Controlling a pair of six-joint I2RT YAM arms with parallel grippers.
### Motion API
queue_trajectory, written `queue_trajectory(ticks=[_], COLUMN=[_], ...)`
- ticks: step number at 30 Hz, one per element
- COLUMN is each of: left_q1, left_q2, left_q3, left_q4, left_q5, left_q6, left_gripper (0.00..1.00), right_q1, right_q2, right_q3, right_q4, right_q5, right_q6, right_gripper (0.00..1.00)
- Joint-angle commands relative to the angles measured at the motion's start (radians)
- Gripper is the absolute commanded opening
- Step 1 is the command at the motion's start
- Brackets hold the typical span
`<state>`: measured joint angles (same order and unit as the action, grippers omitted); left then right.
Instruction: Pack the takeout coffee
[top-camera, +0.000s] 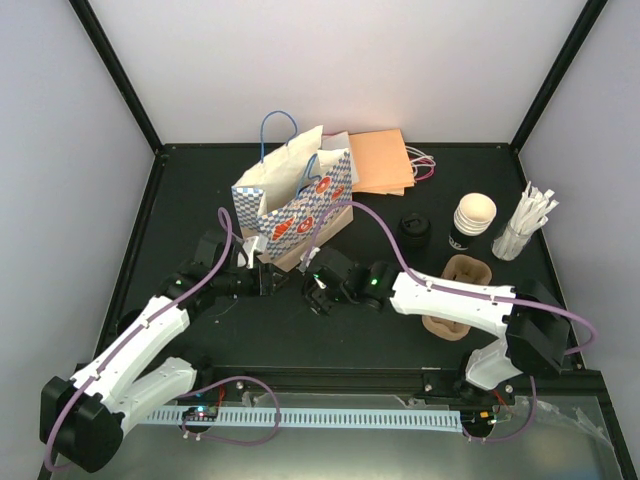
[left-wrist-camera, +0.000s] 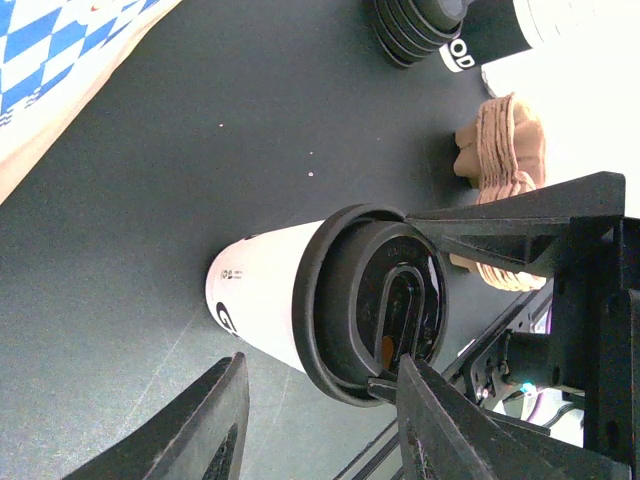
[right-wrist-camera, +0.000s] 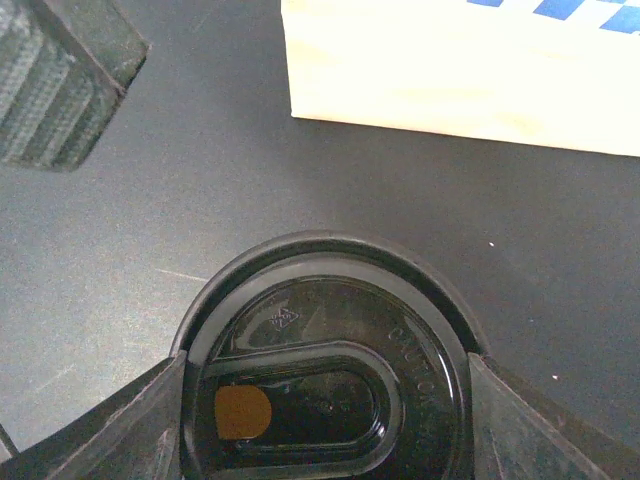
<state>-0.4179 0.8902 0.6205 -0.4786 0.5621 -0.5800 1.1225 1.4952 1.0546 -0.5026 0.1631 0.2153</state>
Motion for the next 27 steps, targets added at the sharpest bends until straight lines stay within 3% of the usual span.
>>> queue_trajectory(ticks=[1,15,27], left_q1=[0.007,-0.023,-0.028], left_q2=[0.005,0.058,0.076], left_q3=[0.021,-0.045,-0.024], left_q4=[0.01,0.12,0.113], left_q5=[0.012,0.062,0.058], left_q6=[0.005,-0.054,-0.043], left_gripper=[0.43,0.42,0.42], right_q1=[0.007,0.005,-0.007], right_q2=[0.068,0.03,0.022], right_q3=[-0.019,-0.04,0.064], right_q4=[-0.098,-0.172,-0.214], right_q5=[-0.015,-0.007,0.053], right_q6=[0.0,0.041,0.05], right_gripper=[0.68,0.7,0.76])
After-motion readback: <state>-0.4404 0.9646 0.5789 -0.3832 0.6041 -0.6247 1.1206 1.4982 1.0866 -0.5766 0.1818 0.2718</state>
